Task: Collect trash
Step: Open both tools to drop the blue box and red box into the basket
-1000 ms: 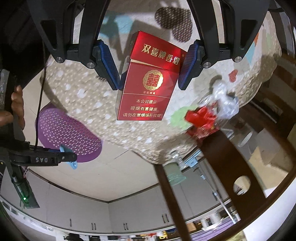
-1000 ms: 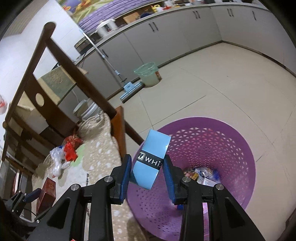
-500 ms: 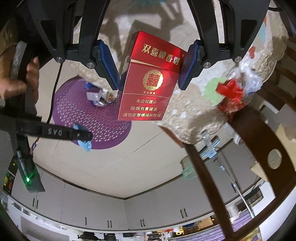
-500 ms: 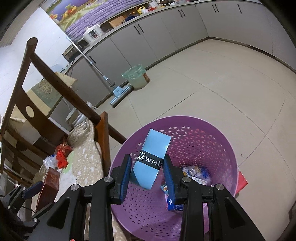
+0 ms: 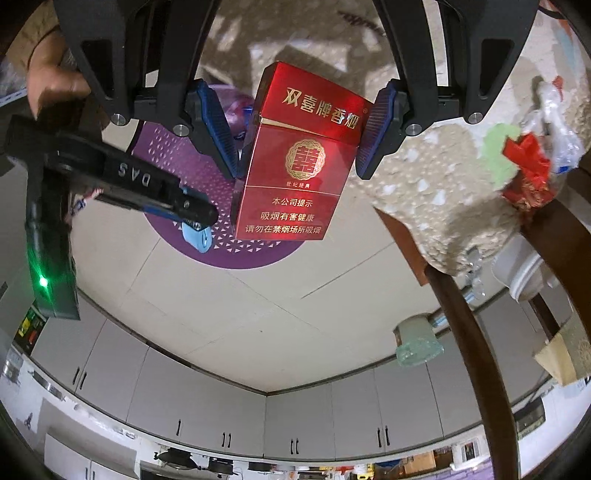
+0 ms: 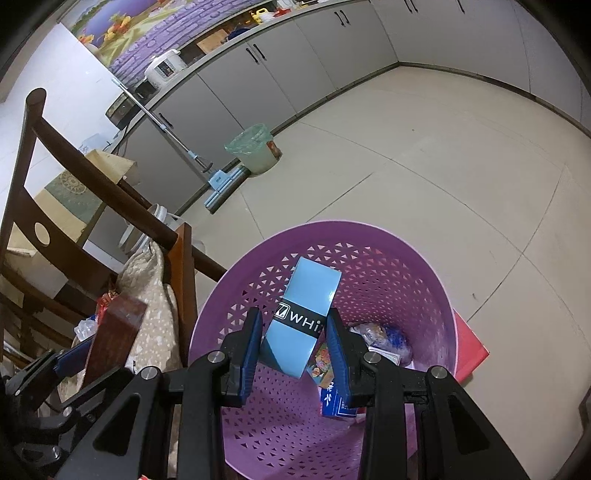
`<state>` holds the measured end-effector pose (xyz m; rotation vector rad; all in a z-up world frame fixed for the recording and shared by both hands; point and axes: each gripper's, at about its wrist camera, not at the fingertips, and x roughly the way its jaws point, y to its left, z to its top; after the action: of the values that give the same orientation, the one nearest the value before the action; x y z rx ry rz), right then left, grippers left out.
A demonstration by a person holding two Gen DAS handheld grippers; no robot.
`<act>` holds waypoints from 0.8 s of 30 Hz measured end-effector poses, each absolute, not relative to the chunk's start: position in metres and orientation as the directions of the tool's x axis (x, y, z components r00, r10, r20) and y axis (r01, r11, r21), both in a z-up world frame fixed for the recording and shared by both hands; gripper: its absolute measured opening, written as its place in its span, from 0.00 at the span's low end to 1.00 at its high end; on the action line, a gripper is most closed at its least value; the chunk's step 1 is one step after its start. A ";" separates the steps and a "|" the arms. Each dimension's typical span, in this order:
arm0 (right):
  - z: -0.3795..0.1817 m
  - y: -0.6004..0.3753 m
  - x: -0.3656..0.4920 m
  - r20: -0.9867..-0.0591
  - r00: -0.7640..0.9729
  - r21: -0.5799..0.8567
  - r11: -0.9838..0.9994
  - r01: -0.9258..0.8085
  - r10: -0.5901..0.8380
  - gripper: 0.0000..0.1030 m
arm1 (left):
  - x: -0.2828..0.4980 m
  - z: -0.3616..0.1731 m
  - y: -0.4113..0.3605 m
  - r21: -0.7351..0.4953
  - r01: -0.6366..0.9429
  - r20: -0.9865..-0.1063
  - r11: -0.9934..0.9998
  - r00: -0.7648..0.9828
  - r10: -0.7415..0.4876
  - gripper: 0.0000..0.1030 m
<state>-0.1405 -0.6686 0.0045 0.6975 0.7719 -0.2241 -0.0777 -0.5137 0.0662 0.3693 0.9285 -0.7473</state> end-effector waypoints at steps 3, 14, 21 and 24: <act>0.003 -0.669 -0.140 -0.708 0.704 0.494 0.755 0.431 0.062 0.36 | -0.071 0.059 -0.517 -0.042 0.705 -0.832 0.708 0.367 -0.415 0.62; 0.005 -0.667 -0.137 -0.705 0.708 0.475 0.767 0.432 0.037 0.40 | -0.065 0.057 -0.509 -0.078 0.691 -0.827 0.718 0.358 -0.434 0.68; 0.006 -0.667 -0.139 -0.701 0.713 0.467 0.766 0.441 0.017 0.43 | -0.068 0.063 -0.499 -0.111 0.677 -0.818 0.727 0.353 -0.454 0.69; 0.007 -0.668 -0.139 -0.702 0.712 0.465 0.765 0.445 0.013 0.44 | -0.073 0.068 -0.490 -0.127 0.666 -0.811 0.735 0.357 -0.463 0.70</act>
<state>-0.1390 -0.6675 0.0067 0.6680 0.7501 -0.2607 -0.0731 -0.4898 0.0684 0.2410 0.9582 -0.7379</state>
